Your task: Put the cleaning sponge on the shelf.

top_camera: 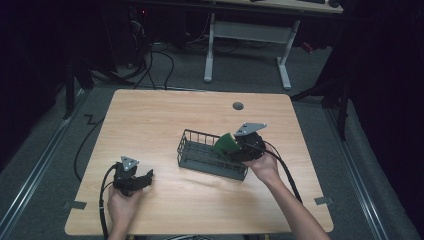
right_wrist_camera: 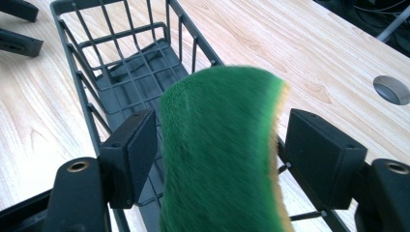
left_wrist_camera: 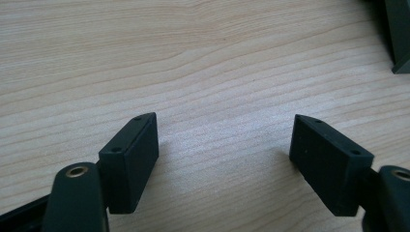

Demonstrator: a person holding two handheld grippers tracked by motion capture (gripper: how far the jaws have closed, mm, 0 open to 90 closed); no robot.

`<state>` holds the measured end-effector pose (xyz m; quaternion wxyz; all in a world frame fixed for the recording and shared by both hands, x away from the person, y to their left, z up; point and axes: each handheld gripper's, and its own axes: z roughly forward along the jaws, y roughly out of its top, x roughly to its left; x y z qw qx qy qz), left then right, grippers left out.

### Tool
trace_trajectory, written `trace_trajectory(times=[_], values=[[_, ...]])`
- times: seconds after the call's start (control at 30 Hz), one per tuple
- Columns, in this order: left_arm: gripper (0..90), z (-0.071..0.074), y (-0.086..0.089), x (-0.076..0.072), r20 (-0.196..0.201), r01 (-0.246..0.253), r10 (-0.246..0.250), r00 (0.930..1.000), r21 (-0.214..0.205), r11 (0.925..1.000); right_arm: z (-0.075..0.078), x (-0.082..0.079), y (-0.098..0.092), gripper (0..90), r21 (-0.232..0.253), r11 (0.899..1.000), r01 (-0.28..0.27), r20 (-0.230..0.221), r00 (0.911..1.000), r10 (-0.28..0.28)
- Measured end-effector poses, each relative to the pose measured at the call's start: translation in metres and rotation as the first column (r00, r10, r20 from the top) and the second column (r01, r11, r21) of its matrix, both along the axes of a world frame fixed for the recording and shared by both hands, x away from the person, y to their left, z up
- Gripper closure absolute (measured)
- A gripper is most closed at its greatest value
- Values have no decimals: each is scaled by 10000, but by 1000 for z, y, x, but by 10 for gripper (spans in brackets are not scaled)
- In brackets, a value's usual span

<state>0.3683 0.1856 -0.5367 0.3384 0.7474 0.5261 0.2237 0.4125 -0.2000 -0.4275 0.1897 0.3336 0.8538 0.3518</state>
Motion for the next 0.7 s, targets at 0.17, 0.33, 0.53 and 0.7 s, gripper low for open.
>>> trace_trajectory(times=[0.17, 0.33, 0.53, 0.7], values=[[264, 0, 0, 0, 5, -4, 4, 10000, 4, 10000, -1, -1, -1, 344, 226, 9997, -132, -157, 9998, 136], [263, 0, 0, 0, 2, -3, 3, 10000, 5, 10000, -1, -2, -3, 386, 273, 9995, -160, -94, 9998, 163], [263, 0, 0, 0, 5, -5, 5, 10000, 14, 10000, 0, -5, -14, 396, 965, 9952, 150, -107, 9998, -140], [263, 0, 0, 0, 3, -3, 3, 10000, 3, 10000, 11, -11, -30, 397, 1338, 9894, 566, 55, 9983, -579]])
